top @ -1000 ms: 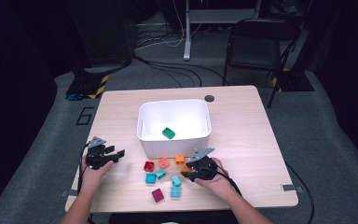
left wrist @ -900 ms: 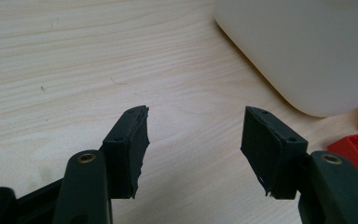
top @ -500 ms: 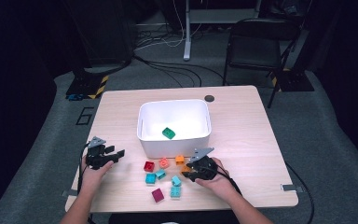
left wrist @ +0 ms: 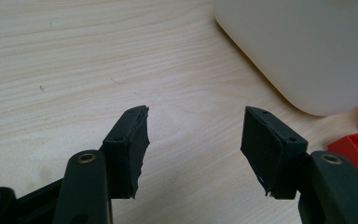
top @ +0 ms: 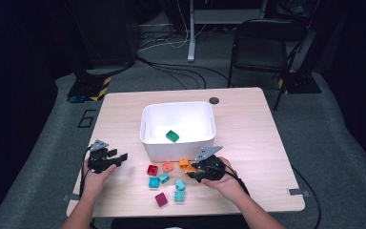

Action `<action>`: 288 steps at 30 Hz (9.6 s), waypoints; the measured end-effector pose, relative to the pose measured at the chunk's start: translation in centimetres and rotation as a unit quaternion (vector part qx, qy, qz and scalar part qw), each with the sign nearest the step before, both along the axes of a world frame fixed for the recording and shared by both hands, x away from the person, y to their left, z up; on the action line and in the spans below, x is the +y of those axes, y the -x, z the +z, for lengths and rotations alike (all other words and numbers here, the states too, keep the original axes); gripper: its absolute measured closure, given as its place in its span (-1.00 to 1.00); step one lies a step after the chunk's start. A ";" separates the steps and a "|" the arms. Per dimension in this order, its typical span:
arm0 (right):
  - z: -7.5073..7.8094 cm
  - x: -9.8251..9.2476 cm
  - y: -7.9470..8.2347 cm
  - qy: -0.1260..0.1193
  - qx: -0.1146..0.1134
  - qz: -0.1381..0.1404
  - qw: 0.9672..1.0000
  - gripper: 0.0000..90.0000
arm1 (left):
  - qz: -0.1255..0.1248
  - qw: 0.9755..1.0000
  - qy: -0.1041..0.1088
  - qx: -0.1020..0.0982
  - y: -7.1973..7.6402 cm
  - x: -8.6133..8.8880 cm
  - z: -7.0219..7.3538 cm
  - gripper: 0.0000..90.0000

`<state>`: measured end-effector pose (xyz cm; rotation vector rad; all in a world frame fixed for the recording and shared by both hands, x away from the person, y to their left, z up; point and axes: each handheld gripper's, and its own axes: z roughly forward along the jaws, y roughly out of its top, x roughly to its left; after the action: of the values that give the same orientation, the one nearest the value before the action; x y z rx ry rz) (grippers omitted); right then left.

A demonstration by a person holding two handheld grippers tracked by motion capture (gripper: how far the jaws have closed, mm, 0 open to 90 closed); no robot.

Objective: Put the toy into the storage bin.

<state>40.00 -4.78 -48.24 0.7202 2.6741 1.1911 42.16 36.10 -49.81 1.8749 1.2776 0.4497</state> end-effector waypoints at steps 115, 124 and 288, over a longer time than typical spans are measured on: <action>10.8 8.1 -14.3 -0.014 -0.028 -0.019 0.999 0.30 | -0.002 1.000 0.002 0.004 -0.4 0.3 -0.2 -0.09; 9.5 9.4 -15.2 0.008 -0.019 -0.021 1.000 0.29 | 0.008 1.000 -0.001 0.008 -0.5 0.4 -0.4 -0.18; -2.8 4.4 -1.9 0.003 -0.009 -0.032 0.999 0.49 | 0.025 0.999 -0.016 0.018 -0.4 0.6 -0.5 -0.28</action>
<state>41.87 -0.33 -51.07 0.7843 2.6174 1.1678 42.56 36.70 -50.29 1.8885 1.3499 0.4677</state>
